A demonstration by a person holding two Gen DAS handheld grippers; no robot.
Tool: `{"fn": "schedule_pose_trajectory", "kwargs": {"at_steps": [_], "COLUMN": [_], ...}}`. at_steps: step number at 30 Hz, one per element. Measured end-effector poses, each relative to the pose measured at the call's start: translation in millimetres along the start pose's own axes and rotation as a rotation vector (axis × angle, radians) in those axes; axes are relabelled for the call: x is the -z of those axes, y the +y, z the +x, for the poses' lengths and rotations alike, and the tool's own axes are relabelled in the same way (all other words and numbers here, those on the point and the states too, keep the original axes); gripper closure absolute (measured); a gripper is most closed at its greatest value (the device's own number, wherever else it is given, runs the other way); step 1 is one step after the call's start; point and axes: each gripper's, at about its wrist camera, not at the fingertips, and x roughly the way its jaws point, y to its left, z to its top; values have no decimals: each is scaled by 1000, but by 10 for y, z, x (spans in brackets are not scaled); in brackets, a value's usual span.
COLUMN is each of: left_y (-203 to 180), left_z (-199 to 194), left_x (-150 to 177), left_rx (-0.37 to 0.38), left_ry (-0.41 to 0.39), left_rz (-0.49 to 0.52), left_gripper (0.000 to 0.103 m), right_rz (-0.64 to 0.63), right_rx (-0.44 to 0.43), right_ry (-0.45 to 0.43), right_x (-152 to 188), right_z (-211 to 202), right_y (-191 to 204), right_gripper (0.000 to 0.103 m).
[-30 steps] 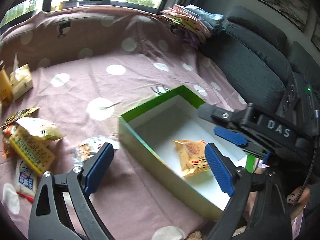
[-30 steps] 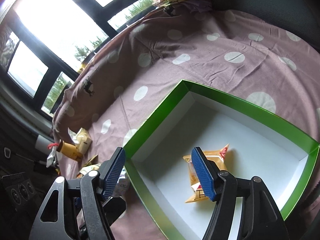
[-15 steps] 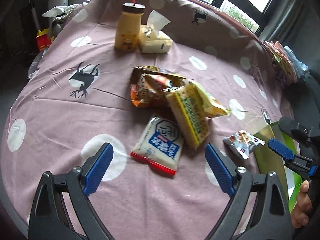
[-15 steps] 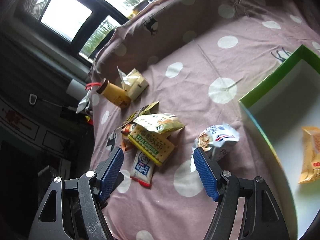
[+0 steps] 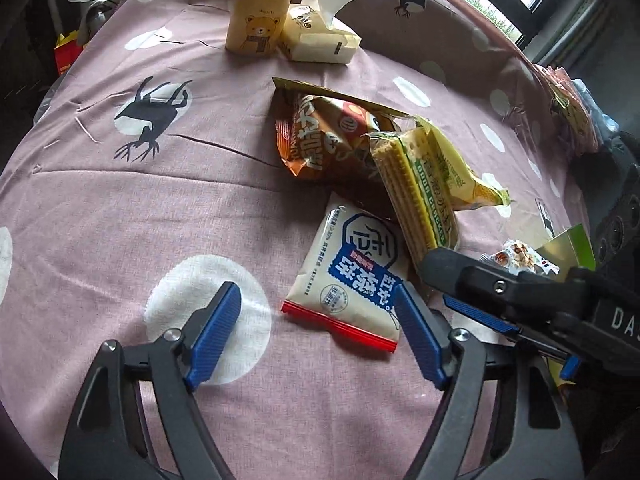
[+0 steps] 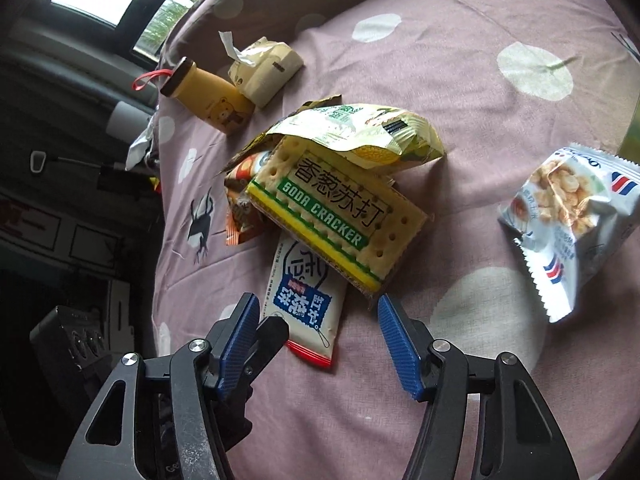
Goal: Organize snacks
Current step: 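Move the right gripper back to the white-and-blue biscuit packet, then close the right gripper on the white-and-blue biscuit packet and lift it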
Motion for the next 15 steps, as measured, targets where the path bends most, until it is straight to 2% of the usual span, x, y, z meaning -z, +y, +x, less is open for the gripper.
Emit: {"fn": "schedule_pose_trajectory", "kwargs": {"at_steps": [1,4,6,8,11,15], "left_y": [-2,-21,-26,-64,-105,-112], "left_z": [4,27,70,100,124,140], "left_x": [1,13,9,11,18,3], "left_rx": [-7,-10,6,6,21,37], "left_ry": [-3,5,20,26,27,31], "left_rz": [3,14,6,20,43,45], "left_gripper": [25,38,39,52,62,67], "right_rz": [0,15,18,17,13,-17], "right_rx": [1,0,5,4,4,17], "right_ry": [11,32,33,34,40,40], "right_x": [-3,-19,-27,-46,-63,-66], "right_z": [32,106,135,174,229,272], "right_y": [-4,-23,-30,-23,-16,18], "right_gripper": [41,45,45,45,45,45]}}
